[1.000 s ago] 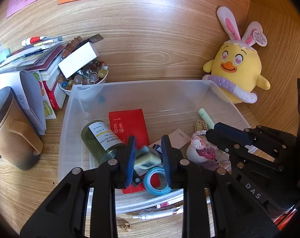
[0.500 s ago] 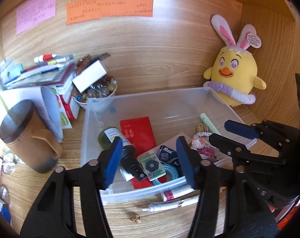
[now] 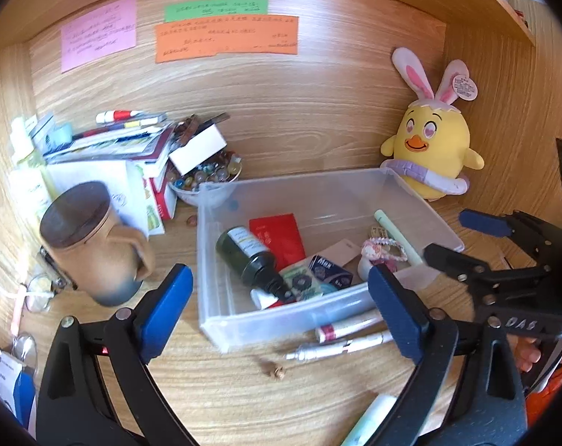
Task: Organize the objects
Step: 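Withdraw both tools from the box toward the items on the table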
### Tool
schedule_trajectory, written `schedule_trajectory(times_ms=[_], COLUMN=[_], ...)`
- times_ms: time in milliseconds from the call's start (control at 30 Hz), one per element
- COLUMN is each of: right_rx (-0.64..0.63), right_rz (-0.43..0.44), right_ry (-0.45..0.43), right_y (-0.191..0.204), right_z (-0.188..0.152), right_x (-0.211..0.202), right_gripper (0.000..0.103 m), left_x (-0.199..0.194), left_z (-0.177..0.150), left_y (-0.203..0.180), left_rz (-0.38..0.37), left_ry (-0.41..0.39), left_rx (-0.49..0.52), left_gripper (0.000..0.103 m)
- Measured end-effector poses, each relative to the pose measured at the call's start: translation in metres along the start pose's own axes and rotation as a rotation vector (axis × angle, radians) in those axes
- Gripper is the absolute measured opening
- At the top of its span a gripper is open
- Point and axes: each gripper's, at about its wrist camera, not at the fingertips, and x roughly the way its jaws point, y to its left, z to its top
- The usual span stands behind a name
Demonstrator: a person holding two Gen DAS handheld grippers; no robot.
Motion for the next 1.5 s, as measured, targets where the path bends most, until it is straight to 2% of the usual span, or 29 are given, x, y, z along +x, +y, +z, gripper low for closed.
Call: schedule_trajectory(times_ms=[133, 333, 567, 667, 733, 867, 1000, 1167, 1267, 1500], right_rx=[0.010, 0.004, -0.022, -0.031, -0.041, -0.083, -0.081, -0.087, -0.099, -0.143], right_rz=[0.006, 0.075, 0.125, 0.177, 0.194, 0.207, 0.207, 0.209, 0.214, 0.245], right_ry=[-0.004, 0.034, 0.125, 0.174, 0.200, 0.238, 0.250, 0.252, 0.240, 0.251], right_y=[-0.002, 0.004, 0.019, 0.025, 0.029, 0.037, 0.036, 0.034, 0.033, 0.036], right_z=[-0.007, -0.021, -0.045, -0.054, -0.058, -0.061, -0.060, -0.059, -0.061, -0.073], right_x=[-0.010, -0.013, 0.007, 0.018, 0.025, 0.037, 0.045, 0.048, 0.042, 0.022], right_gripper=[0.074, 0.075, 0.075, 0.074, 0.072, 0.052, 0.043, 0.023, 0.013, 0.009], left_x=[-0.004, -0.001, 0.009, 0.012, 0.012, 0.014, 0.018, 0.027, 0.032, 0.043], left_z=[-0.012, -0.037, -0.062, -0.069, -0.073, -0.077, -0.080, -0.080, -0.079, -0.079], left_y=[0.007, 0.013, 0.019, 0.023, 0.025, 0.025, 0.021, 0.013, 0.011, 0.009], left_rz=[0.017, 0.022, 0.014, 0.001, -0.004, -0.026, -0.048, -0.052, -0.061, -0.067], left_ry=[0.026, 0.085, 0.155, 0.183, 0.189, 0.211, 0.225, 0.242, 0.252, 0.280], left_rx=[-0.002, -0.004, -0.018, -0.022, -0.029, -0.034, -0.021, 0.012, 0.014, 0.022], left_gripper=[0.097, 0.097, 0.097, 0.096, 0.094, 0.079, 0.069, 0.055, 0.051, 0.043])
